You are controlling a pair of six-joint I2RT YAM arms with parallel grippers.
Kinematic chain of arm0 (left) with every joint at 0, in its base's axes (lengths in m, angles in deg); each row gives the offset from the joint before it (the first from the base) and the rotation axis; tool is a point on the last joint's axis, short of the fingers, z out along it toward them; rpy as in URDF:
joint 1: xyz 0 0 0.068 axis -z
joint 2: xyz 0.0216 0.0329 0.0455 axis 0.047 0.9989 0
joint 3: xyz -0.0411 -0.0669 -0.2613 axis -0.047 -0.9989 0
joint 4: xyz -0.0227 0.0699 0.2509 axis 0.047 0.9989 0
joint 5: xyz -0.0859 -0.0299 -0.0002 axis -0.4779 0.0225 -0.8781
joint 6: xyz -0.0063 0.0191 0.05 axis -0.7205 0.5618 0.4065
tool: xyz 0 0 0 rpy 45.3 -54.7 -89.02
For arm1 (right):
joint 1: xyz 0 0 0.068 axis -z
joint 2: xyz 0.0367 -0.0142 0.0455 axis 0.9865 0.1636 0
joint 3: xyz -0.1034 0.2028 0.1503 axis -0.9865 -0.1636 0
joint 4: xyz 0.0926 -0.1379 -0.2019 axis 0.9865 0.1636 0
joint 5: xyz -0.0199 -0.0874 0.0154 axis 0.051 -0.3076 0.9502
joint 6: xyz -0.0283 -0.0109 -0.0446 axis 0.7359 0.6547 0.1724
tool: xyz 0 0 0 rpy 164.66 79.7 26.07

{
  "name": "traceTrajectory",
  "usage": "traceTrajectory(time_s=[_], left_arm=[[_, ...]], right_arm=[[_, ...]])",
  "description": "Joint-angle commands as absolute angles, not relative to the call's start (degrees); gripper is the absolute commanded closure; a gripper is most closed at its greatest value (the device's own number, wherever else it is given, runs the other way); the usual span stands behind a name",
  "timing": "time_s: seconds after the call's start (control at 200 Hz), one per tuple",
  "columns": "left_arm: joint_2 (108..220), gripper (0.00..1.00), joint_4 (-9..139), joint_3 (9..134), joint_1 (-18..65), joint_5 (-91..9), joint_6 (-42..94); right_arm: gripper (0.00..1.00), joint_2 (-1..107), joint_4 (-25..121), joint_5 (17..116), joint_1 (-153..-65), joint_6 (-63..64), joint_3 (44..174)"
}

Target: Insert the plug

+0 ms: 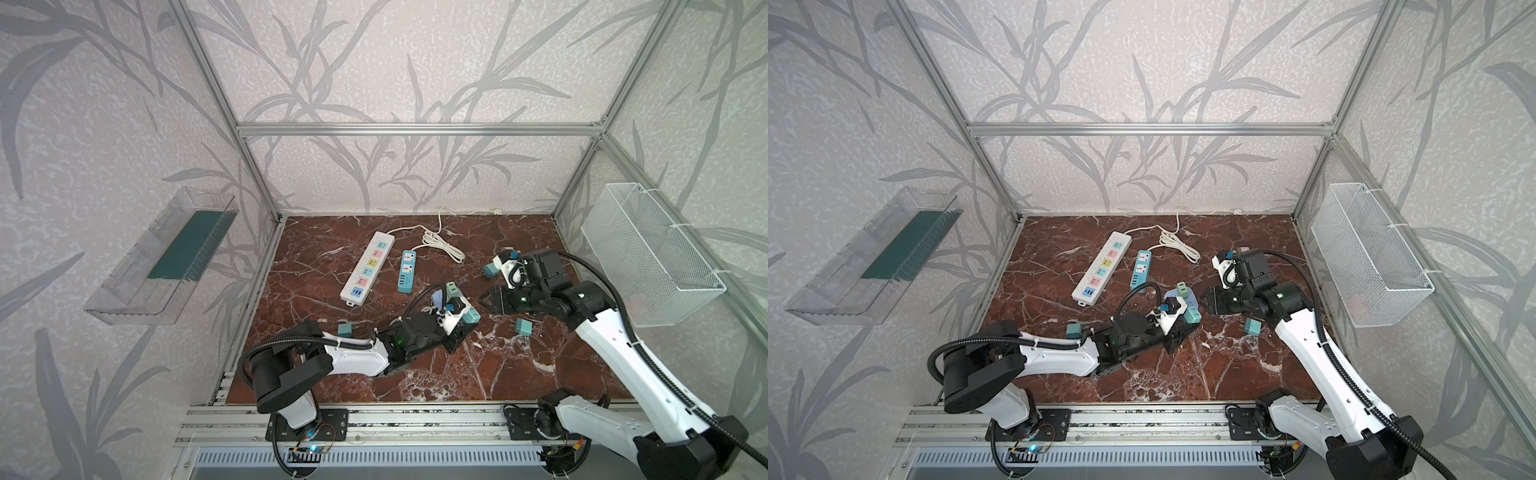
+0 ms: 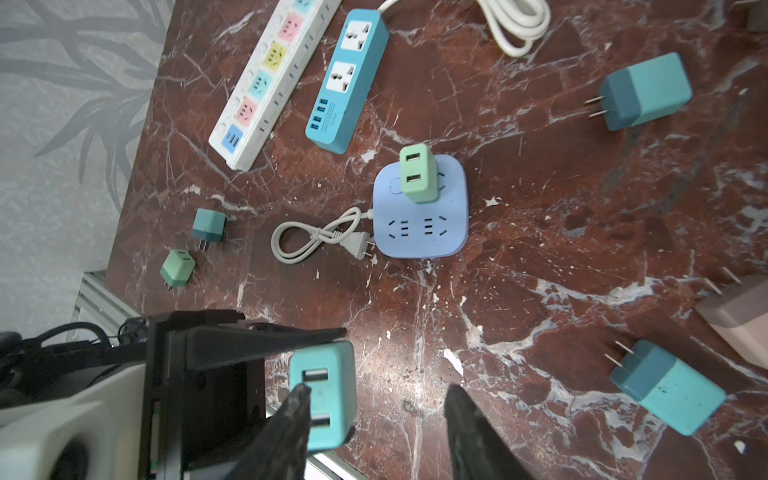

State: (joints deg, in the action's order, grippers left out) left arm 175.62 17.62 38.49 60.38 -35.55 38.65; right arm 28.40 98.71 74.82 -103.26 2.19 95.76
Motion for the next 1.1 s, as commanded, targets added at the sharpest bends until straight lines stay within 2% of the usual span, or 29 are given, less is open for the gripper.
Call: traceTrajectory(time_s=[0.0, 0.29, 0.7, 0.97, 1.045, 1.095], left_arm=[[177.52, 0.75, 9.91, 37.73, 60.84, -37.37, 41.86], [177.54, 0.77, 8.79, 36.01, 61.6, -35.73, 41.05], [180.79, 0.77, 4.53, 36.07, 62.71, -32.17, 44.57], [180.82, 0.73, 4.75, 36.24, 63.39, -31.82, 47.04], [180.81, 0.73, 4.7, 36.24, 63.62, -31.96, 47.84], [180.7, 0.73, 4.87, 36.25, 63.69, -31.65, 48.6]], right_arm=[[0.45, 30.58, 102.39, 76.9, -105.2, 5.3, 98.91], [0.48, 32.73, 104.11, 75.11, -107.48, 5.5, 98.17], [0.58, 33.16, 105.78, 72.52, -110.38, 4.87, 95.75], [0.53, 33.48, 106.87, 71.16, -110.46, 4.86, 94.72], [0.55, 33.92, 106.53, 71.54, -110.43, 4.77, 95.06], [0.61, 33.99, 106.24, 71.9, -110.42, 4.83, 95.45]])
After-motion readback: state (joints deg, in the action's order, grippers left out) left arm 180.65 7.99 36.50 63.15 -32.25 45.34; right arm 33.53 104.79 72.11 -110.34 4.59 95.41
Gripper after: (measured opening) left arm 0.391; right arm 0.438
